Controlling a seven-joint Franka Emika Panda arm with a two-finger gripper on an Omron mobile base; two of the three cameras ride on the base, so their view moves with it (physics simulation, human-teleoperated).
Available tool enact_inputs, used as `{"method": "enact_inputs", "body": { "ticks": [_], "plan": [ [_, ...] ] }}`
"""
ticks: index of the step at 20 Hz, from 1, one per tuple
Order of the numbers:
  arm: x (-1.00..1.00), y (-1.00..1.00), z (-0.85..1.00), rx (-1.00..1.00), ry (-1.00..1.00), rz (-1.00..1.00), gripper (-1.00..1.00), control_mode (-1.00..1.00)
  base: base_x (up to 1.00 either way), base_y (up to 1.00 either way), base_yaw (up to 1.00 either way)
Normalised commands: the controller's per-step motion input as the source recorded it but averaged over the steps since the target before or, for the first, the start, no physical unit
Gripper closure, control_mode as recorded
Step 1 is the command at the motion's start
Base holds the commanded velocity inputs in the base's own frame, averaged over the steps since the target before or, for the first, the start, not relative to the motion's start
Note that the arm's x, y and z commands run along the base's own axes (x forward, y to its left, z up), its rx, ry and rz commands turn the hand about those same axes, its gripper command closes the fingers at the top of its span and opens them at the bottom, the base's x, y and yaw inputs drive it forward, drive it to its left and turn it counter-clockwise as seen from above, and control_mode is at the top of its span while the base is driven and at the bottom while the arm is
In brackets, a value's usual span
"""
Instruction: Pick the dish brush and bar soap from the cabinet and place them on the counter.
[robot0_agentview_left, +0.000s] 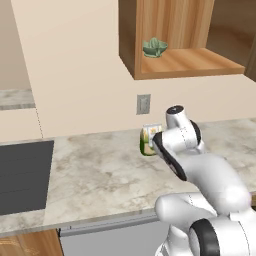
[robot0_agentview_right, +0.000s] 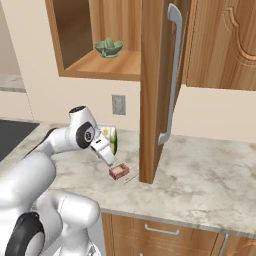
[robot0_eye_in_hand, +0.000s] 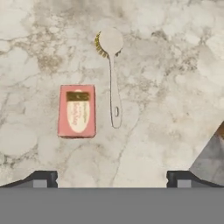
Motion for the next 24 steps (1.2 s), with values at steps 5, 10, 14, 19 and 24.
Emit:
{"method": "enact_inputs", "body": {
  "ticks": [5,10,14,19,24],
  "plan": [
    [-0.44,0.36,0.48,0.05,-0.1,0.21,-1.0,-1.0,0.0,0.0,0.0],
    [-0.36,0.52,0.6,0.05,-0.11,0.14,-1.0,-1.0,0.0,0.0,0.0],
    [-0.31,0.68,0.41,0.02,-0.06,0.16,-1.0,-1.0,0.0,0.0,0.0],
    [-0.51,0.63,0.3,-0.01,-0.16,0.15,-1.0,-1.0,0.0,0.0,0.0],
    [-0.54,0.37,0.48,-0.02,-0.22,0.1,-1.0,-1.0,0.0,0.0,0.0]
  ]
}}
